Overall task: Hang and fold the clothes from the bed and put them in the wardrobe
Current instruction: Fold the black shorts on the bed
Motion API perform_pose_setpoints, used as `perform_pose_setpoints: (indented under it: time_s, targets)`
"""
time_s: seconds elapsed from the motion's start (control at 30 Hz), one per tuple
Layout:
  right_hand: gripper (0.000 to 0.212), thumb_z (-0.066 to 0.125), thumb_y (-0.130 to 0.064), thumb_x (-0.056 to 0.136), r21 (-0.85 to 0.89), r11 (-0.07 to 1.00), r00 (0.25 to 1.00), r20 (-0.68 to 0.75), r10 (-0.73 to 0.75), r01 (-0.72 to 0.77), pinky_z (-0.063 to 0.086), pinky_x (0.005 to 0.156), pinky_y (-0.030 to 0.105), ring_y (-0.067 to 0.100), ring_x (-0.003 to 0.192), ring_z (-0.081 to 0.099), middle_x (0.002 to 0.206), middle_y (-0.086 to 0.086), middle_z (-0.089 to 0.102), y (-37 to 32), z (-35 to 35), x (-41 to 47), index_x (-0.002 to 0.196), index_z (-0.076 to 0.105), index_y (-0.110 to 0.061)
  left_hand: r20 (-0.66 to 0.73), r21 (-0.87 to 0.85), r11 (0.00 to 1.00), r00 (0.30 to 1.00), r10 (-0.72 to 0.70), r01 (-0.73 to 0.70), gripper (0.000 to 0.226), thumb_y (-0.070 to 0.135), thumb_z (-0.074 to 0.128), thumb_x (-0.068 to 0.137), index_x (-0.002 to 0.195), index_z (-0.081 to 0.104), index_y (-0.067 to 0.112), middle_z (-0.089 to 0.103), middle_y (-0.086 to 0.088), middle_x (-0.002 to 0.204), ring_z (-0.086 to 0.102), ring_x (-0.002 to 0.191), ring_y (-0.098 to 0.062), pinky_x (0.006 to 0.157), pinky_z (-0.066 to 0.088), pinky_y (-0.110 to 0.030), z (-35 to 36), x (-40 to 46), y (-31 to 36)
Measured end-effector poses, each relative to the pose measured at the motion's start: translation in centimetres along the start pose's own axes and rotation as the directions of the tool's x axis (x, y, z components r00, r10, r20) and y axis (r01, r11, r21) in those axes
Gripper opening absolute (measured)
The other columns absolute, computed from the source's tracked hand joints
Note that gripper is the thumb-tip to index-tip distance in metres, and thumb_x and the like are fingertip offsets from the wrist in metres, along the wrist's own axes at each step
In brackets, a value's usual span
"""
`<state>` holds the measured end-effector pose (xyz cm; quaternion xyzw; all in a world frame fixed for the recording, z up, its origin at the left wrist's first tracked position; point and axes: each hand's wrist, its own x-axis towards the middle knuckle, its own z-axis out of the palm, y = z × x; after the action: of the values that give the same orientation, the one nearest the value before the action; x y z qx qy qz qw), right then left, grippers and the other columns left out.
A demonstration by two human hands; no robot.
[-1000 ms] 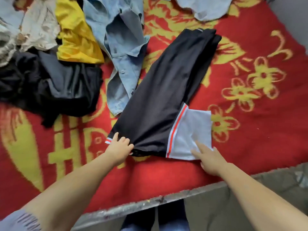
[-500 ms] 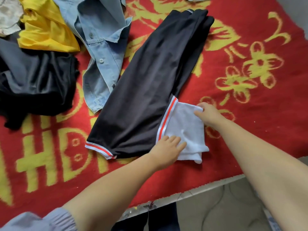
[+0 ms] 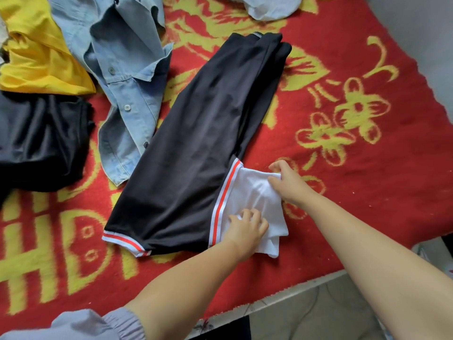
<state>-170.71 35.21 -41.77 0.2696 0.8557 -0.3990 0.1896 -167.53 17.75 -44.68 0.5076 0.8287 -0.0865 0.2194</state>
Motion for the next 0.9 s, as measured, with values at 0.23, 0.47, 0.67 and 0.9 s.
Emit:
perform_pose_setpoints:
  time_s: [0.23, 0.47, 0.67, 0.9]
  targets:
    - [0.015, 0.047, -0.006, 0.089, 0.090, 0.994, 0.996, -0.061, 0.072, -0.066, 0.037, 0.062, 0.032, 0.022, 0.069, 0.046, 0.075, 0.012, 0.051, 0.6, -0.6, -0.1, 0.087, 0.056, 0.005, -0.255, -0.379, 0.924, 0.965, -0.063, -0.040, 0.023, 0.021, 0.043, 0.093, 0.095, 0.060, 0.006, 0.062, -0.012, 0.086, 0.061, 0.063, -0.037, 0.048, 0.033, -0.032, -2.3, -1.2, -3.1]
    - [0.017, 0.043, -0.005, 0.089, 0.092, 0.994, 0.996, -0.067, 0.064, -0.058, 0.029, 0.059, 0.032, 0.020, 0.069, 0.040, 0.074, 0.009, 0.046, 0.8, -0.2, -1.1, 0.081, 0.053, 0.005, -0.312, -0.623, 0.773, 0.944, -0.110, -0.116, 0.052, 0.037, 0.022, 0.096, 0.103, 0.065, 0.009, 0.066, -0.004, 0.096, 0.063, 0.081, -0.029, 0.056, 0.044, -0.031, -0.1, -5.9, -2.0]
    - [0.015, 0.044, -0.008, 0.089, 0.166, 0.986, 0.996, -0.079, 0.043, -0.029, 0.033, 0.050, 0.026, 0.016, 0.055, 0.041, 0.066, 0.003, 0.048, 1.4, -0.3, -2.1, 0.079, 0.056, -0.007, -0.573, -0.631, 0.732, 0.791, -0.216, -0.258, 0.017, 0.014, 0.048, 0.088, 0.092, 0.063, 0.006, 0.063, -0.009, 0.086, 0.057, 0.068, -0.027, 0.063, 0.046, -0.030, 0.0, -6.5, -0.3]
    - [0.012, 0.054, -0.008, 0.088, -0.083, 0.994, 0.991, -0.121, 0.062, -0.073, 0.028, 0.064, 0.033, 0.028, 0.082, 0.046, 0.085, 0.017, 0.050, 3.6, 2.3, -2.5, 0.081, 0.054, 0.002, -0.209, -0.534, 0.841, 0.977, -0.030, -0.088, 0.034, 0.024, 0.045, 0.094, 0.121, 0.064, 0.017, 0.060, -0.009, 0.096, 0.058, 0.084, -0.031, 0.080, 0.043, -0.037, 3.0, -5.2, 0.3]
